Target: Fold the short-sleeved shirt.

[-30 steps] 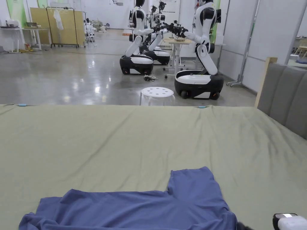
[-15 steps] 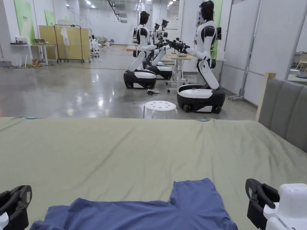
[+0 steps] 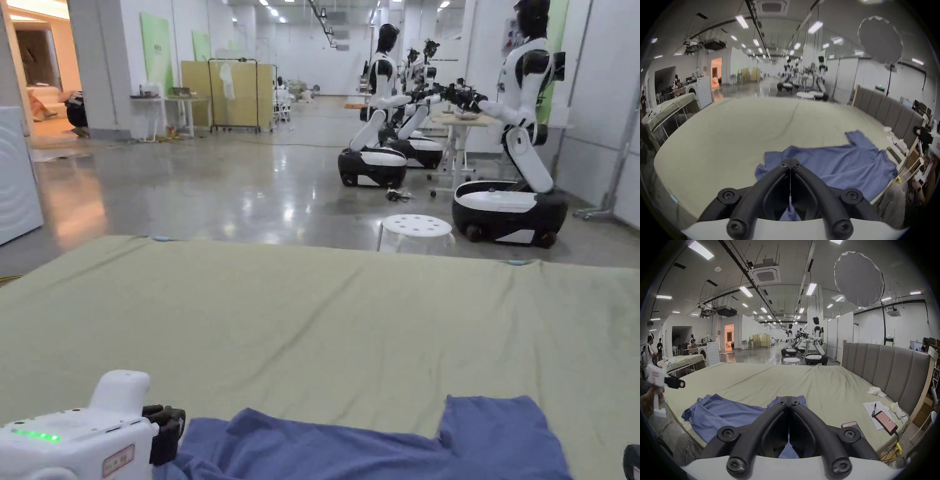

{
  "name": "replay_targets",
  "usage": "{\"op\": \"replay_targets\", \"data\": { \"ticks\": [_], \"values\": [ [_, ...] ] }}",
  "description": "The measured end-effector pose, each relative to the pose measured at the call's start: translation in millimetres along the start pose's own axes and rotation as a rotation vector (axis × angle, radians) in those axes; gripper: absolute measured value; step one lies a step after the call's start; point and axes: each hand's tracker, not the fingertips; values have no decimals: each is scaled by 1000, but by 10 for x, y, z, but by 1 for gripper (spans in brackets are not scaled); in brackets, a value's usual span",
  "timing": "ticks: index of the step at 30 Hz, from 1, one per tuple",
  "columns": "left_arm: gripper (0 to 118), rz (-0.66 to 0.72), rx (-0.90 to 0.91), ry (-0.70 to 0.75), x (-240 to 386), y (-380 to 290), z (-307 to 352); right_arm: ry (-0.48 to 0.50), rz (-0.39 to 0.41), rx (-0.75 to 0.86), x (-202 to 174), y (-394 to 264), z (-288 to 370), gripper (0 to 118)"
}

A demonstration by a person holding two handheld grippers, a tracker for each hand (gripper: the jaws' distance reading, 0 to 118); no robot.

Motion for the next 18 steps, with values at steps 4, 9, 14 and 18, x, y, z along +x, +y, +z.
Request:
{"op": "replay_targets", "data": {
  "ticks": [4, 9, 14, 18],
  "values": [
    [53, -48, -177, 20, -199, 224, -782, 12, 4, -49, -33, -97, -145, 4],
    [114, -47, -328, 120, -412, 328, -1555, 13, 16, -102, -28, -188, -330, 4],
    [113, -64, -444, 144, -495, 240, -1948, 8, 4, -153, 13, -260, -504, 4],
    [105, -70, -421, 53, -378, 112, -1961, 19, -11, -181, 24, -329, -565, 4]
  ]
}}
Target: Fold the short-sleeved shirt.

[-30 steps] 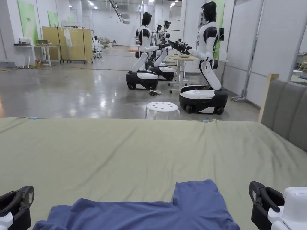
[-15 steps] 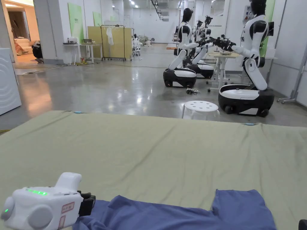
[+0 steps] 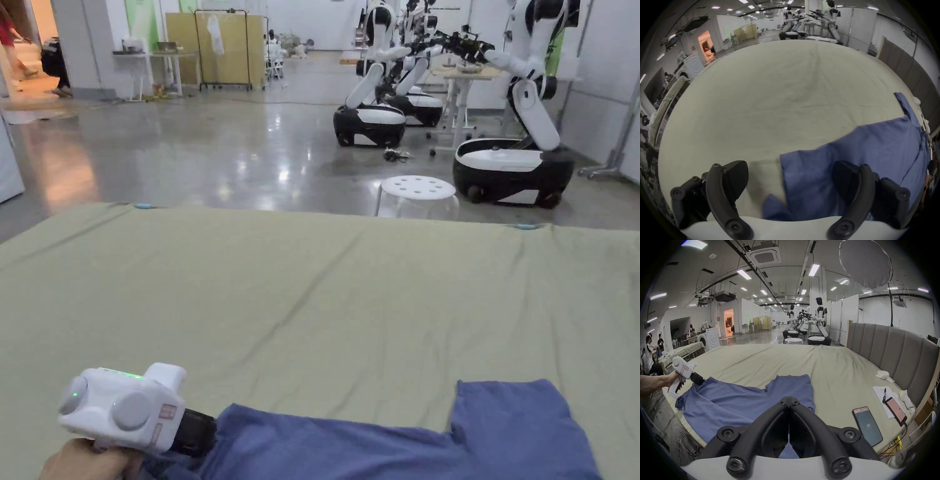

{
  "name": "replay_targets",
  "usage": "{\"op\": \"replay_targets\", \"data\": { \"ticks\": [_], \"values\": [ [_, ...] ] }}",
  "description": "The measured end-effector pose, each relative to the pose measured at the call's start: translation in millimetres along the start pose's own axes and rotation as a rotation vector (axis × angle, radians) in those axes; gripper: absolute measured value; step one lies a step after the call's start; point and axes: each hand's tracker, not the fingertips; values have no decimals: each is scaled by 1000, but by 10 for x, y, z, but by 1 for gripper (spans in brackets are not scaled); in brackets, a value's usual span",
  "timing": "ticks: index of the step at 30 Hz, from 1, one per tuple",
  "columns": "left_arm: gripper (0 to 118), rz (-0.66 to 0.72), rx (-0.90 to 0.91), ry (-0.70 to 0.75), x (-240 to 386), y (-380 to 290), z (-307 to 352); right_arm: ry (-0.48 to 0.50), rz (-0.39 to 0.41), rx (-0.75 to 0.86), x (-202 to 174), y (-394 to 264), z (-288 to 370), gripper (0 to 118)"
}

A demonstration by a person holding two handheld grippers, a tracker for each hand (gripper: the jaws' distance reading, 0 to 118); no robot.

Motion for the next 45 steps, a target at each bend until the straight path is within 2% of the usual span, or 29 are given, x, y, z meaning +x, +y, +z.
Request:
{"op": "replay_targets", "data": {
  "ticks": [2, 4, 6, 8, 12, 13, 18, 22, 23, 24, 25, 26, 27, 28, 30, 31, 33, 35, 37, 39, 42, 44, 45],
  "values": [
    [102, -25, 21, 21, 88, -38, 32, 1, 6, -14, -2, -9, -29, 4],
    [92, -47, 42, -42, 133, -43, 70, 4, 1, -17, -15, -8, -29, 4],
    [90, -54, 51, -45, 183, -51, 121, 13, 0, -18, -14, -7, -28, 4],
    [66, -84, 56, -85, 235, -85, 137, 11, 3, -20, -17, -12, -40, 4],
    [23, -95, 61, -62, 261, -132, 151, 24, -5, -26, -5, -6, -71, 4],
    [5, -100, 62, -59, 254, -138, 156, 24, -5, -28, 0, -2, -90, 4],
    [4, -90, 47, -82, 219, -111, 134, 32, 1, -52, 91, 42, -290, 4],
    [4, -135, 49, -59, 287, -149, 112, 50, -10, -68, 340, 255, -788, 8],
    [4, -144, 51, -52, 298, -152, 112, 60, -23, -96, 422, 320, -969, 17],
    [4, -145, 51, -48, 306, -156, 108, 75, -40, -150, 516, 407, -1203, 35],
    [4, -153, 50, -44, 304, -152, 105, 88, -35, -207, 600, 482, -1459, 69],
    [4, -163, 48, -43, 310, -143, 102, 84, -35, -242, 660, 528, -1665, 93],
    [4, -167, 43, -45, 305, -135, 98, 71, -24, -291, 725, 566, -1935, 103],
    [4, -167, 39, -49, 292, -118, 99, 51, 2, -331, 781, 604, -2192, 103],
    [4, -150, 30, -61, 256, -93, 90, -12, 14, -416, 868, 629, -2619, 103],
    [4, -147, 29, -67, 241, -91, 89, -34, -8, -472, 912, 628, -2829, 103],
    [4, -136, 29, -77, 215, -94, 92, -20, -60, -568, 962, 552, -3112, 103],
    [4, -104, 28, -91, 192, -89, 93, 1, -75, -648, 974, 472, -3285, 103],
    [4, -68, 38, -103, 170, -109, 102, -2, -77, -634, 930, 417, -3291, 104],
    [4, -63, 46, -106, 177, -120, 113, -7, -31, -592, 883, 426, -3235, 101],
    [4, -70, 54, -97, 214, -116, 114, 11, 11, -574, 787, 479, -3137, 67],
    [4, -66, 59, -88, 233, -119, 122, 55, 45, -548, 712, 504, -3106, 16],
    [4, -61, 51, -89, 231, -110, 122, 45, 54, -549, 656, 486, -3091, 6]
  ]
}}
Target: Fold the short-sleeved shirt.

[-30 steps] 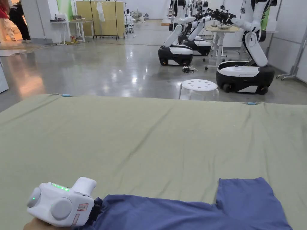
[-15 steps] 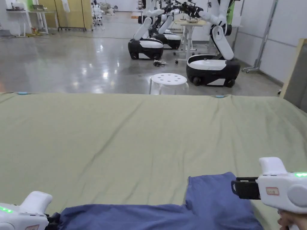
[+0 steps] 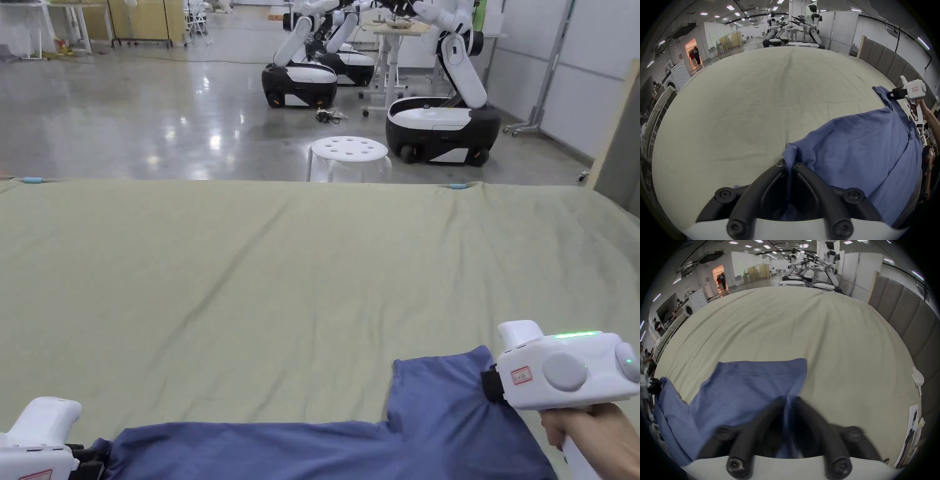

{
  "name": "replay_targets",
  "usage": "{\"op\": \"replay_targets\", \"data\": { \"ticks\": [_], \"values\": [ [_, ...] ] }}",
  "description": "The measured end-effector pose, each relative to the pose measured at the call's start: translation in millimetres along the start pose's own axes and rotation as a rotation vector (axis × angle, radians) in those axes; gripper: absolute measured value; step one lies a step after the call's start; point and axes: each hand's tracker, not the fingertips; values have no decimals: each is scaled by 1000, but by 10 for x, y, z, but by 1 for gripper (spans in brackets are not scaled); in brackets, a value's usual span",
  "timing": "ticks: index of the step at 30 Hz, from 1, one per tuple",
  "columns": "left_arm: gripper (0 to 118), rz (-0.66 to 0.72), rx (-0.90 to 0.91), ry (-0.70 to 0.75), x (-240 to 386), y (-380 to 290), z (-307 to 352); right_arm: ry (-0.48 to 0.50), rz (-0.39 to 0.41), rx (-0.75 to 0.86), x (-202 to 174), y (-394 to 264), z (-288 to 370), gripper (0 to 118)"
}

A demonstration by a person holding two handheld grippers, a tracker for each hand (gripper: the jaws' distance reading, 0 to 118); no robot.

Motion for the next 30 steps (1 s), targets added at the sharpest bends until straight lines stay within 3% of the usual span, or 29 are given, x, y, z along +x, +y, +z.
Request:
{"op": "replay_targets", "data": {
  "ticks": [1, 3, 6, 16, 20, 26, 30],
  "values": [
    [4, 4, 6, -3, 44, 15, 34, -47, 33, 6, -27, -19, -7, 6],
    [4, 17, 8, -12, 27, 20, 58, -26, 22, 14, -5, -44, 17, 6],
    [4, 62, 29, -42, -54, 18, 92, 18, -80, 96, 115, -58, 220, 6],
    [4, 173, 203, -159, -165, 38, 730, 147, -102, 362, 161, -192, 1425, 6],
    [4, 183, 245, -185, -175, -190, 1092, 190, -76, 442, 49, -588, 1942, 6],
    [4, 195, 254, -168, -139, -795, 1548, 236, -126, 499, 19, -1460, 2509, 6],
    [4, 208, 207, -146, -147, -1205, 1611, 251, -150, 453, -51, -2029, 2642, 6]
  ]
}}
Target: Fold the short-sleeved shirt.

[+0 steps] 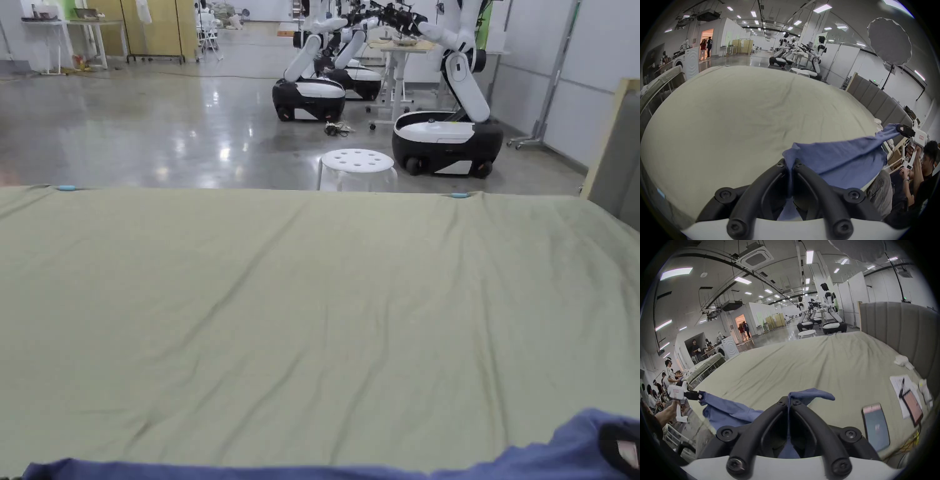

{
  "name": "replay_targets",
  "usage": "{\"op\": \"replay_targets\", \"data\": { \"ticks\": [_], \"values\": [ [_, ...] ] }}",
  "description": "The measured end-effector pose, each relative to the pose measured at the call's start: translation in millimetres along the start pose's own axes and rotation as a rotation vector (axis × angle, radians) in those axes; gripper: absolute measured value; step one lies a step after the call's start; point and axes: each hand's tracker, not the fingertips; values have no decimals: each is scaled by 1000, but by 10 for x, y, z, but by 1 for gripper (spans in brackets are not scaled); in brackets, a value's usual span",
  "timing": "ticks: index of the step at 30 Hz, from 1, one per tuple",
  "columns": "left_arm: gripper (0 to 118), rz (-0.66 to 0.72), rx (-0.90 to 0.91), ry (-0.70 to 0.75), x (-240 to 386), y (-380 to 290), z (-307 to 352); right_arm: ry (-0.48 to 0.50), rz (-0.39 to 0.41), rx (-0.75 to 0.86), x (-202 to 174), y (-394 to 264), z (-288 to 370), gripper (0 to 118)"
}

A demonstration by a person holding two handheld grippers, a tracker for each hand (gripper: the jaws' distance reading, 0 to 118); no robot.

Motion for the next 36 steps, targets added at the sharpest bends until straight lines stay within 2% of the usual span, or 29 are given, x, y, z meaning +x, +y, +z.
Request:
{"op": "replay_targets", "data": {
  "ticks": [3, 6, 9, 11, 12, 13, 14, 15, 16, 17, 19, 21, 24, 27, 28, 30, 31, 32, 33, 34, 35, 36],
  "values": [
    [4, 42, -32, 15, -41, -225, 19, -56, 4, -75, -29, -322, 93, 6],
    [4, 71, -38, 25, -45, -371, -5, -58, -35, -123, 4, -546, 90, 6],
    [4, 19, -36, 77, 17, -463, -72, -94, -11, -166, 90, -742, 0, 10],
    [9, -33, -21, 114, 91, -521, -106, -152, 10, -220, 102, -859, -62, 40],
    [16, -57, -3, 143, 151, -559, -113, -190, 30, -240, 100, -915, -84, 59],
    [31, -85, 8, 177, 212, -591, -114, -223, 47, -242, 95, -959, -89, 74],
    [48, -110, 18, 194, 256, -611, -104, -246, 87, -243, 61, -968, -87, 77],
    [70, -138, 39, 229, 300, -628, -77, -273, 132, -211, 9, -953, -63, 77],
    [102, -149, 72, 250, 333, -630, -28, -307, 191, -154, -65, -910, -32, 77],
    [116, -151, 100, 261, 358, -622, 6, -340, 250, -86, -142, -859, 25, 77],
    [118, -144, 215, 269, 448, -567, 160, -393, 352, 124, -324, -709, 122, 77],
    [118, -175, 362, 320, 590, -486, 321, -419, 388, 299, -480, -543, 170, 78],
    [118, -207, 542, 326, 791, -304, 533, -394, 347, 415, -681, -269, 130, 94],
    [118, -218, 638, 363, 952, -130, 595, -338, 314, 428, -860, -68, 50, 97],
    [118, -218, 665, 311, 1016, -82, 613, -324, 314, 425, -936, -13, 30, 97],
    [111, -209, 676, 295, 1144, -8, 642, -307, 306, 431, -1069, 38, 24, 92],
    [93, -218, 684, 268, 1218, 14, 632, -293, 305, 443, -1121, 44, 40, 69],
    [59, -227, 686, 271, 1273, 33, 633, -300, 301, 457, -1162, 44, 48, 40],
    [13, -247, 691, 266, 1325, 50, 626, -313, 301, 461, -1212, 61, 41, 10],
    [0, -245, 690, 282, 1383, 63, 603, -323, 296, 466, -1250, 67, 45, 4],
    [0, -263, 704, 295, 1412, 76, 620, -311, 287, 462, -1248, 75, 67, 4],
    [0, -254, 688, 231, 1411, 92, 649, -261, 270, 453, -1245, 78, 89, 4]
  ]
}}
